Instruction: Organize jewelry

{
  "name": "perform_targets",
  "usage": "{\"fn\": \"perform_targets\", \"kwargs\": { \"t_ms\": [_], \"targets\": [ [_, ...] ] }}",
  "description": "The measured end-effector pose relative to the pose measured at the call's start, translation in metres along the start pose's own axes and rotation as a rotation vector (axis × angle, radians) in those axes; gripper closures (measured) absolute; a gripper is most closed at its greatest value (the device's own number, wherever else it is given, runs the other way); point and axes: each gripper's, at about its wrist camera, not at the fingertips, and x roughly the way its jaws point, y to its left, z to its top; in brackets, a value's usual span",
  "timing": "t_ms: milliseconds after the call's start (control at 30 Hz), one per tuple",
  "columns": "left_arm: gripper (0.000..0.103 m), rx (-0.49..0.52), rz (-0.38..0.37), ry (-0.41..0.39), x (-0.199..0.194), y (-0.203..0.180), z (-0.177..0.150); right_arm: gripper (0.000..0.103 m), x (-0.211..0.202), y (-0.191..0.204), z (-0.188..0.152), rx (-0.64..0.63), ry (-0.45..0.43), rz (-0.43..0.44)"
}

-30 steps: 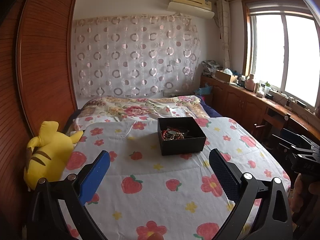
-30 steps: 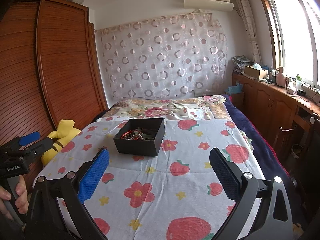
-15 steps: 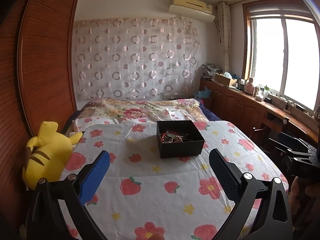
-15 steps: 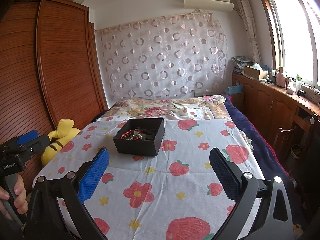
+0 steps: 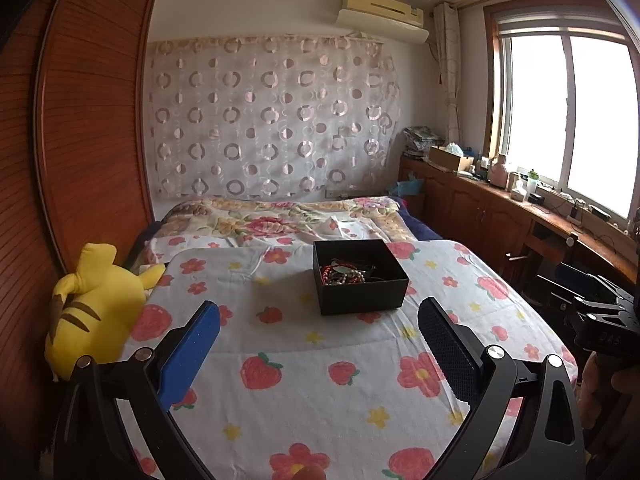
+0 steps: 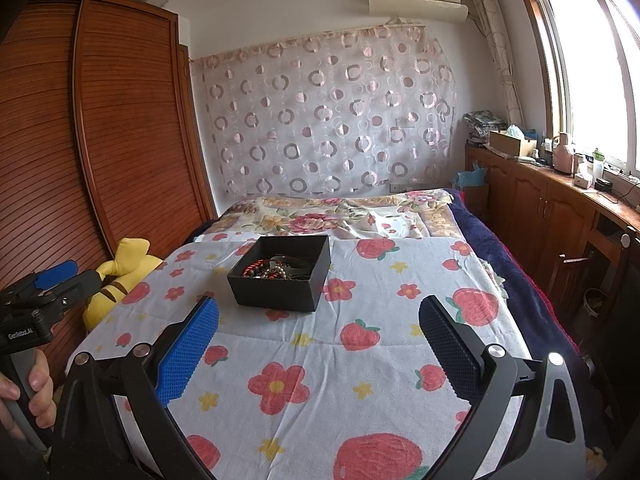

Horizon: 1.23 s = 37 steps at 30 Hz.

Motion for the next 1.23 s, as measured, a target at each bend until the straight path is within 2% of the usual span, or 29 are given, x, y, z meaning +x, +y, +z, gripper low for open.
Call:
{"fn": "perform_targets", "kwargs": {
  "t_ms": [733, 1233],
  "targets": [
    [0.007, 0.0, 0.007, 0.003, 0.0033, -0.0028, -0.0038, 0.002, -0.0003, -0.0014, 0.0002, 0.0, -0.002, -0.002],
    [0.007, -0.001, -0.017, 0.001, 0.0013, 0.0002, -0.0087, 0.002, -0.0004, -0.0015, 0.0003, 0.001, -0.002, -0.002]
  ]
}}
